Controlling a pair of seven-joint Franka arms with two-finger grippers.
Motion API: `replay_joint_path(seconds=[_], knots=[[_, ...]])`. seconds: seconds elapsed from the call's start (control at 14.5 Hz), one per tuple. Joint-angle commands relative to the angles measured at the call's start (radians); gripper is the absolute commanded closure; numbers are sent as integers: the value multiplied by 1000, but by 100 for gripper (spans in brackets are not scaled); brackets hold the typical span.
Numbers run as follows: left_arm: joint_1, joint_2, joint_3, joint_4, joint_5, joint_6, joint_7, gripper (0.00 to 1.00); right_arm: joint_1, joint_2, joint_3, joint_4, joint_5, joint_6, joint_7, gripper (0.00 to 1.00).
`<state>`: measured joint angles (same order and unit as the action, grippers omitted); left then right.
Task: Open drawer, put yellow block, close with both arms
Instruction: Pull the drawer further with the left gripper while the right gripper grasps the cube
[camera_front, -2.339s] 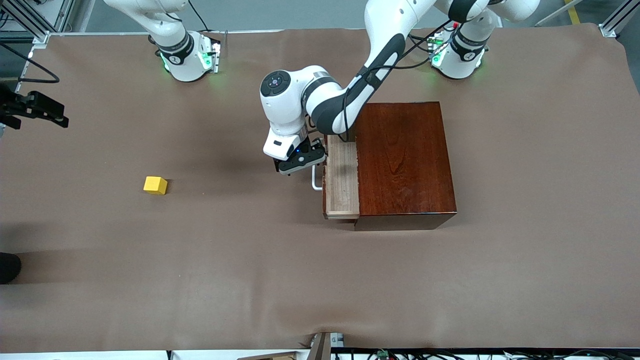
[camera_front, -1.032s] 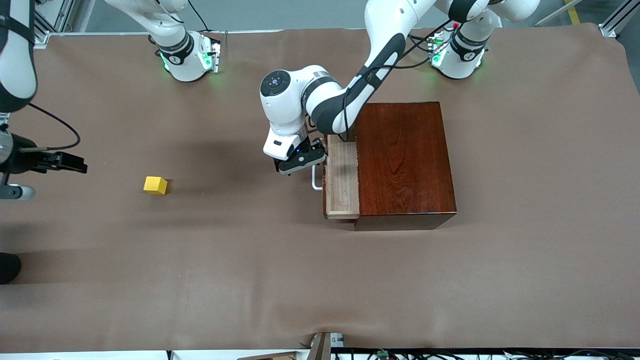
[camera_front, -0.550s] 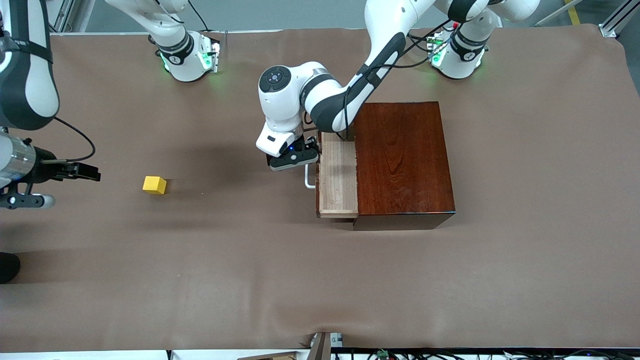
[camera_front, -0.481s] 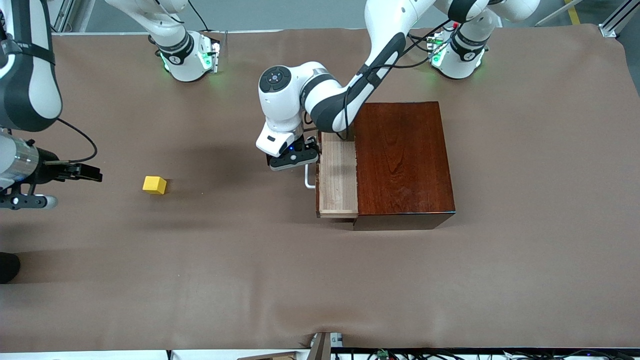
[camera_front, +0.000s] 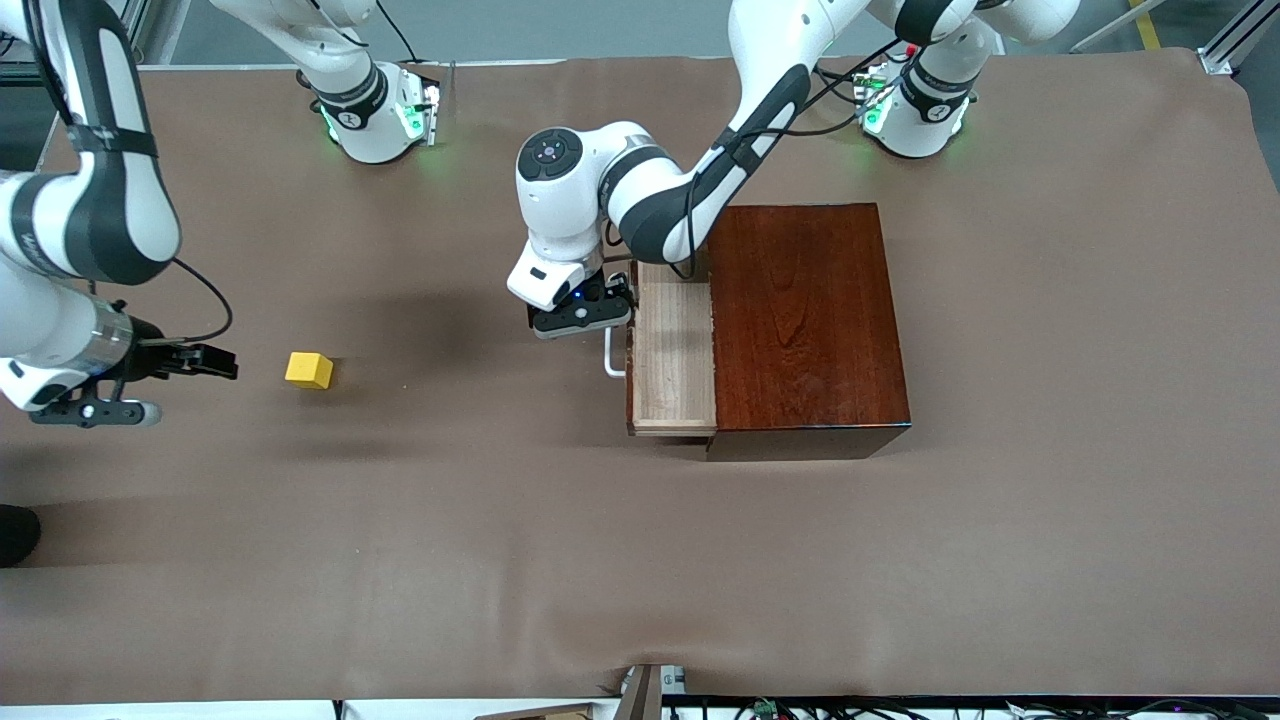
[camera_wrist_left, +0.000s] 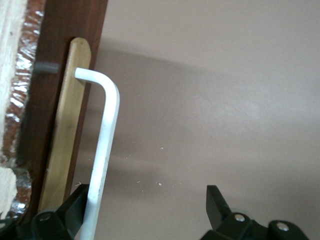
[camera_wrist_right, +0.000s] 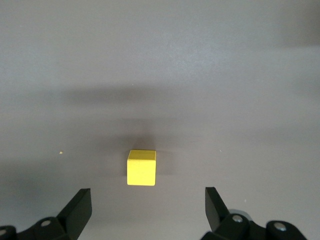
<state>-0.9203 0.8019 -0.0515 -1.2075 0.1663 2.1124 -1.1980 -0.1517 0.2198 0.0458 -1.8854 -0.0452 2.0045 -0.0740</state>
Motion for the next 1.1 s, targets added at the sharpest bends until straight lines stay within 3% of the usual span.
replay_joint_path(seconds=[0.0, 0.69, 1.03], knots=[[-5, 40, -25, 59, -44, 81, 83, 0, -22, -7, 16, -69, 21, 66, 11, 0], [33, 23, -16, 54, -36, 77, 169, 0, -29, 36, 16, -214, 36, 266, 14, 0], [84, -163, -4, 36, -8, -35, 176, 0, -17, 65, 17, -322, 68, 457, 20, 0]])
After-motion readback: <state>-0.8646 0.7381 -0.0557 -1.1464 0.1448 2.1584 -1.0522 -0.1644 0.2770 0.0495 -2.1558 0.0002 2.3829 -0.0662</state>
